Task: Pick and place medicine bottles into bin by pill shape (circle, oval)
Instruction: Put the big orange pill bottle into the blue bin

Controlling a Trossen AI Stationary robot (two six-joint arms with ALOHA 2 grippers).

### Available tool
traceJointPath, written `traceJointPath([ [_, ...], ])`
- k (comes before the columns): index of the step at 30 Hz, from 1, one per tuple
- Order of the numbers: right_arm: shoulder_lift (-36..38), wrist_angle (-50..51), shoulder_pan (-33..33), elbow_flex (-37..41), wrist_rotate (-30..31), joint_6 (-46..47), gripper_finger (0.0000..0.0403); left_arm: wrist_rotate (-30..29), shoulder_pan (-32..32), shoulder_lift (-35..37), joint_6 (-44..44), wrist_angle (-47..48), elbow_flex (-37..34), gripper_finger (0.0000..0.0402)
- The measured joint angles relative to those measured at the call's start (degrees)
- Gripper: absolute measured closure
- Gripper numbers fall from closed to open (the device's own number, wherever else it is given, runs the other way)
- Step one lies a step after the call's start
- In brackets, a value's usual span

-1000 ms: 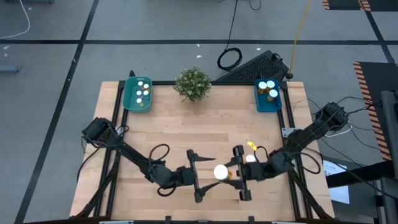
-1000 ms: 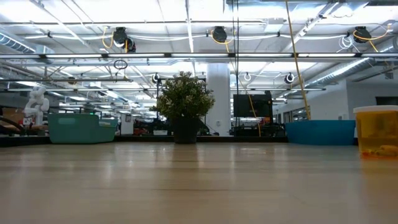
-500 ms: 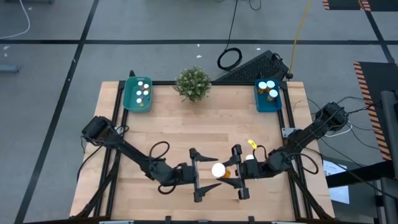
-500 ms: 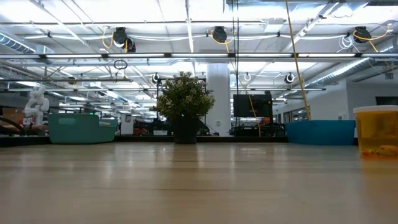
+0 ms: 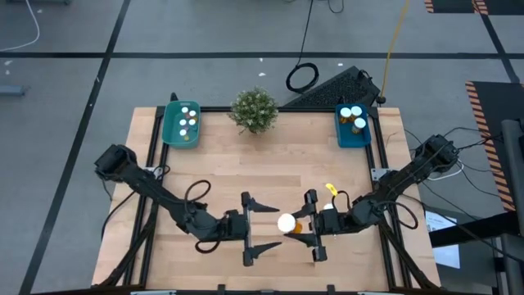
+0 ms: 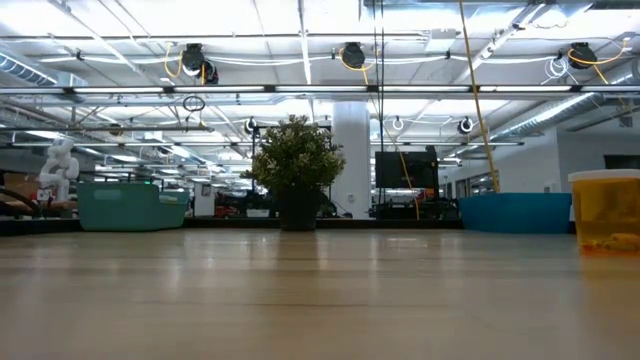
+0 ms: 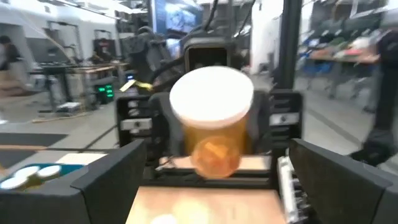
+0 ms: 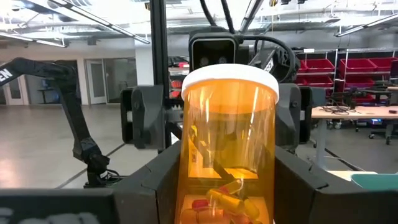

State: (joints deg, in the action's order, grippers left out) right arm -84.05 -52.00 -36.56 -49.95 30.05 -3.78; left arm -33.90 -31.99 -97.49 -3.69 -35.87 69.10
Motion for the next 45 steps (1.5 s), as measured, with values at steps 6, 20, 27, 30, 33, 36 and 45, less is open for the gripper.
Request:
traceJointPath([
  [6, 0.0, 1.8, 1.2, 0.0, -0.1, 0.0, 0.0225, 2.3, 1.2, -0.7, 0.9, -2.6, 0.0, 0.0005],
  [20, 0.0, 4.8, 2.1, 0.0, -0.1, -0.4, 0.0225, 2.7, 2.4, -3.3, -0.9, -7.9, 0.0, 0.0040],
  [27, 0.0, 4.7, 2.1, 0.0, -0.1, -0.6, 0.0225, 2.6, 2.5, -3.3, -1.6, -7.2, 0.0, 0.0128],
  [30, 0.0, 4.8, 2.1, 0.0, 0.1, -0.9, 0.0225, 2.5, 2.5, -3.3, -2.0, -7.1, 0.0, 0.0163],
  [33, 0.0, 6.0, 2.1, 0.0, 1.1, -0.6, 0.0222, 2.2, 2.5, -3.3, -2.1, -6.1, 0.0, 0.0193],
  [36, 0.1, 7.8, 2.1, 0.0, 1.2, 0.0, 0.0202, 2.2, 2.4, -3.4, -3.3, -5.7, -0.1, 0.0213],
  [45, 1.3, 19.7, 2.1, 0.0, 1.5, 9.2, 0.0095, 2.3, 2.3, -3.4, -4.0, -5.0, -0.1, 0.0212],
])
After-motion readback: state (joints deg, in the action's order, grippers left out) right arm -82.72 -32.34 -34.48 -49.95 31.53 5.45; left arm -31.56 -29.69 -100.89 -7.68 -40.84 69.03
